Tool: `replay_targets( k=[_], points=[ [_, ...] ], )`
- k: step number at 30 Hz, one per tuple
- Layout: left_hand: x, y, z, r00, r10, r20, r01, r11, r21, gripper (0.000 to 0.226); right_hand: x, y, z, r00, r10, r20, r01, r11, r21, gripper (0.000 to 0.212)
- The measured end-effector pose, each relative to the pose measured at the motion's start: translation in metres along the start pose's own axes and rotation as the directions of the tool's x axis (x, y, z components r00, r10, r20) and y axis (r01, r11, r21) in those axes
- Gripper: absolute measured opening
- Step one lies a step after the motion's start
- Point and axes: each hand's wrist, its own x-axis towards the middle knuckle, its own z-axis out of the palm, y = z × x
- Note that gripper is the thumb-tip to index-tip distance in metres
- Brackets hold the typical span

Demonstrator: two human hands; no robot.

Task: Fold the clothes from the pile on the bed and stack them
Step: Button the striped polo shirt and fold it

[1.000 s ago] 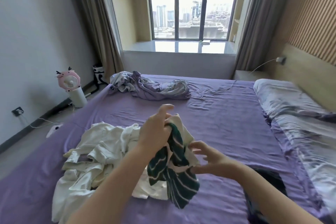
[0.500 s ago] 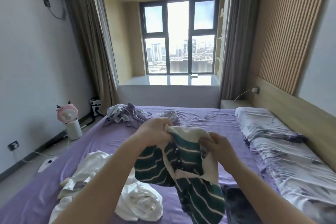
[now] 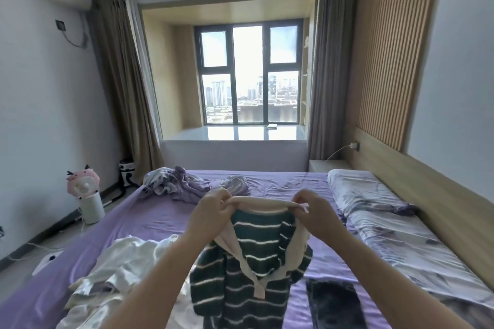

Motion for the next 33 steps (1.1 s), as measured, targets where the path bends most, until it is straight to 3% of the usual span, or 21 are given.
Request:
replay_targets(
  k=[3,10,12,14,18,20,22,25,27,30,33],
  points=[
    [-0.001,0.001,0.002,0.993,-0.101,0.055,0.102,0.995,-0.011,0.02,-0.003,-0.003,-0.002,0.996,0.052,0.074,-0.055,0.998,0.039,0.023],
    [-0.002,0.001,-0.011,1.0,-0.012,0.001,0.012,0.987,0.159,0.049,-0.007,-0.008,-0.005,0.995,-0.082,0.053,0.087,0.992,-0.09,0.021],
    [0.002,-0.002,-0.02,0.992,-0.023,0.127,0.005,0.991,0.136,0.051,-0.007,-0.007,-0.008,0.991,-0.099,0.085,0.109,0.987,-0.122,0.024],
    [0.005,-0.004,-0.033,0.951,-0.08,0.3,0.081,0.997,0.007,0.053,-0.005,-0.009,-0.011,0.986,-0.049,0.162,0.066,0.993,-0.097,0.034],
    [0.002,-0.013,-0.066,0.756,-0.083,0.65,0.323,0.911,-0.258,0.046,-0.004,-0.017,-0.015,0.927,0.022,0.375,0.012,0.996,-0.086,0.047],
    [-0.003,-0.02,-0.078,0.698,-0.027,0.716,0.35,0.884,-0.308,0.039,-0.007,-0.022,-0.015,0.867,0.028,0.497,0.038,0.992,-0.123,0.042],
    [-0.008,-0.028,-0.085,0.718,-0.04,0.695,0.318,0.907,-0.275,0.04,-0.011,-0.027,-0.014,0.791,0.043,0.61,0.042,0.991,-0.124,0.045],
    [-0.014,-0.041,-0.09,0.807,-0.077,0.585,0.255,0.94,-0.227,0.027,-0.021,-0.035,-0.005,0.675,0.079,0.734,-0.045,0.997,-0.065,0.046],
    [-0.018,-0.052,-0.093,0.862,-0.042,0.506,0.14,0.977,-0.158,0.01,-0.027,-0.04,0.008,0.654,0.09,0.751,-0.066,0.996,-0.063,0.036],
    [-0.026,-0.074,-0.096,0.902,0.013,0.431,0.022,0.997,-0.076,0.01,-0.038,-0.049,0.03,0.772,0.092,0.629,-0.066,0.996,-0.064,0.015],
    [-0.036,-0.091,-0.097,0.908,0.015,0.42,0.004,0.999,-0.044,0.013,-0.049,-0.056,0.051,0.879,0.115,0.462,-0.133,0.991,0.006,0.018]
  ],
)
